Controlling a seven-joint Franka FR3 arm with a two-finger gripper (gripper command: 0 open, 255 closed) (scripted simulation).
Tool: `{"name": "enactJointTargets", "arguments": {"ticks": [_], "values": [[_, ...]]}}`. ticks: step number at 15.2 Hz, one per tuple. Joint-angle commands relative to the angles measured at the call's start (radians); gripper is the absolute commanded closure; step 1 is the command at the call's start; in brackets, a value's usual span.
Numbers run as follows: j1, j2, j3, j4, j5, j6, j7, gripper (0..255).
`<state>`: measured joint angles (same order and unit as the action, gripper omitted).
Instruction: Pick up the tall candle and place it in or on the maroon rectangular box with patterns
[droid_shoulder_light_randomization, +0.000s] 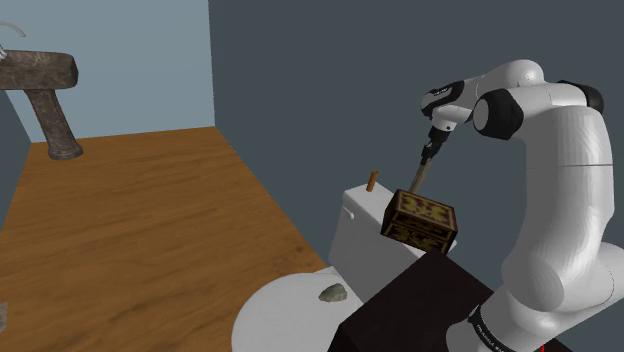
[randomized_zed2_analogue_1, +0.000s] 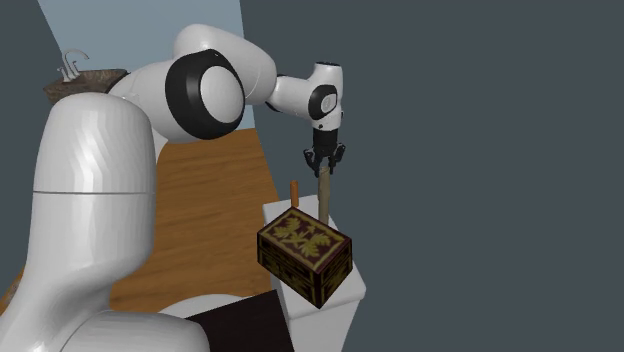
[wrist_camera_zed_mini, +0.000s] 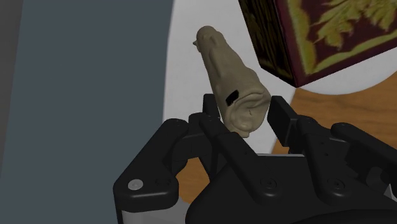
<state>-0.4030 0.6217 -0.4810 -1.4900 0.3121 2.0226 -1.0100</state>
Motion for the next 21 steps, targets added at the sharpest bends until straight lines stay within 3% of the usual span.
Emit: {"name": "enactJointTargets", "arguments": {"ticks": [1,21], "values": [[0.0,0.0,0.0,-0.001,0.0,0.002,-0.001,255],[-0.007,-0.07,-0.025,0.163,-0.042,-0.224,0.031,255]]}}
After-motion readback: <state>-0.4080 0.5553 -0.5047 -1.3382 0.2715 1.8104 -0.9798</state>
